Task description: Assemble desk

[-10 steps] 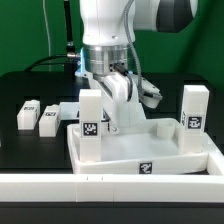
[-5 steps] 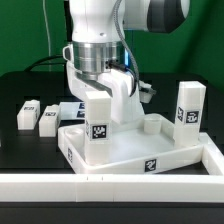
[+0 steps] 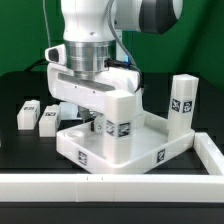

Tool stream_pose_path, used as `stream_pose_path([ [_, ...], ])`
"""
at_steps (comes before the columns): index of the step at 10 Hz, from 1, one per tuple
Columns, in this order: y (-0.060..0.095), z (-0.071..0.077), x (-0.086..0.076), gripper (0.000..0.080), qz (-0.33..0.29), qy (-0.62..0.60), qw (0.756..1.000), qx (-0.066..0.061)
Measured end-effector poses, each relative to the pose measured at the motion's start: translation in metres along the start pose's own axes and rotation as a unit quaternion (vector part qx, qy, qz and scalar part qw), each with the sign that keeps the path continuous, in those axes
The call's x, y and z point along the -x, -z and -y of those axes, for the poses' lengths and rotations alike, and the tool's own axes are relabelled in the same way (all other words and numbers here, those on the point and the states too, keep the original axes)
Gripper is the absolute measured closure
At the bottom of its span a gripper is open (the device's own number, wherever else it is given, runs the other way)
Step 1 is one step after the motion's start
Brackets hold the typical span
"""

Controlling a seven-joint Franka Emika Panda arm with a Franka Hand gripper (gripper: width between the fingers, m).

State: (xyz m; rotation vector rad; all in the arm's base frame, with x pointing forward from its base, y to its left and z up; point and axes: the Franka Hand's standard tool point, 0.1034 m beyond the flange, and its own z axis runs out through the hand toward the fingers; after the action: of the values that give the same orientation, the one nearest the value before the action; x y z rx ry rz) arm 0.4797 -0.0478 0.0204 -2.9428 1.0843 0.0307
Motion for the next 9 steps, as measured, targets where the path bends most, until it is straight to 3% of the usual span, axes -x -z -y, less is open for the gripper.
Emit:
stream_pose_path([
  [6,0.0001,-0.002,-0.0016,0.0737,-0.001,0.163,0.987,0.003],
  [9,0.0,0.0029,-0.0066,0.0737,-0.005,0.256,0.967,0.011],
])
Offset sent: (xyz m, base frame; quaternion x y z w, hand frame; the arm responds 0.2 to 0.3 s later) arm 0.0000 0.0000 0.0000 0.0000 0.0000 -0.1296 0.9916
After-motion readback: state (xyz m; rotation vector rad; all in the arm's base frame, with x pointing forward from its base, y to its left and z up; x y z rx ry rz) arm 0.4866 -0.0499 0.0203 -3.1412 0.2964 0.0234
